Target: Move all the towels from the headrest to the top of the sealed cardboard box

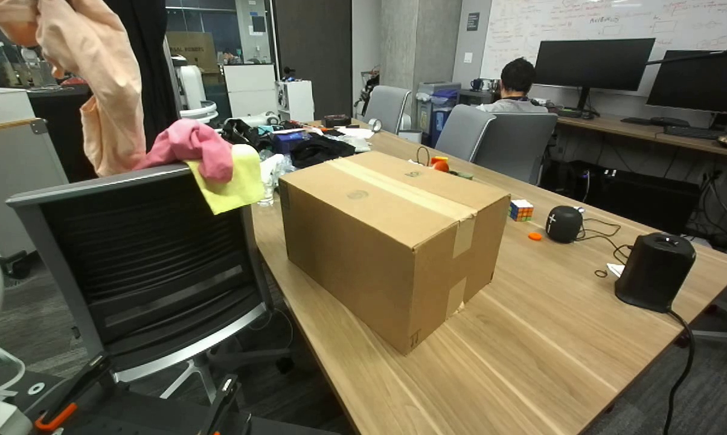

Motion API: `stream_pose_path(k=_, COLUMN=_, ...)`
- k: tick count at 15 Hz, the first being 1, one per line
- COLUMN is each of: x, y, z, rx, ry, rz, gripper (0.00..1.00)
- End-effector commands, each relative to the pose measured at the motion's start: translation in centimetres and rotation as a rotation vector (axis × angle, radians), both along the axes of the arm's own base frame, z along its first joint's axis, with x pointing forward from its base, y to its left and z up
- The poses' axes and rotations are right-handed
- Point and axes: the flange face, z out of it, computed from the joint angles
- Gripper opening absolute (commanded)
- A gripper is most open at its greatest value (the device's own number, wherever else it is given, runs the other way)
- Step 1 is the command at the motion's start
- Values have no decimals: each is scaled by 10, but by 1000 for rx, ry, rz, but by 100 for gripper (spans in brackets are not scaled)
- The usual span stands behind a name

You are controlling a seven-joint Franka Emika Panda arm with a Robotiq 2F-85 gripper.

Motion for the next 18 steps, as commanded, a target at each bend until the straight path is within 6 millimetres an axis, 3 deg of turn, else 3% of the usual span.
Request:
stream_pose_path(k=1, x=21, y=-2, z=53, rx=39, ry=-10, rz=-27, gripper=3)
stream_pose_path(k=6, x=39, y=-15, z=105, rx=102, ry=-39, rz=-87, gripper=3)
stream_pose_path(k=9, x=54, y=-30, z=126, rx=138, ry=-39, rz=-137, gripper=3)
stream_pose_path(k=13, x=84, y=-61, z=127, rx=129, ry=-27, rz=-244, gripper=3)
stream_pose_path(k=18, x=140, y=-134, z=114, rx=89, ry=-60, rz=-506, gripper=3)
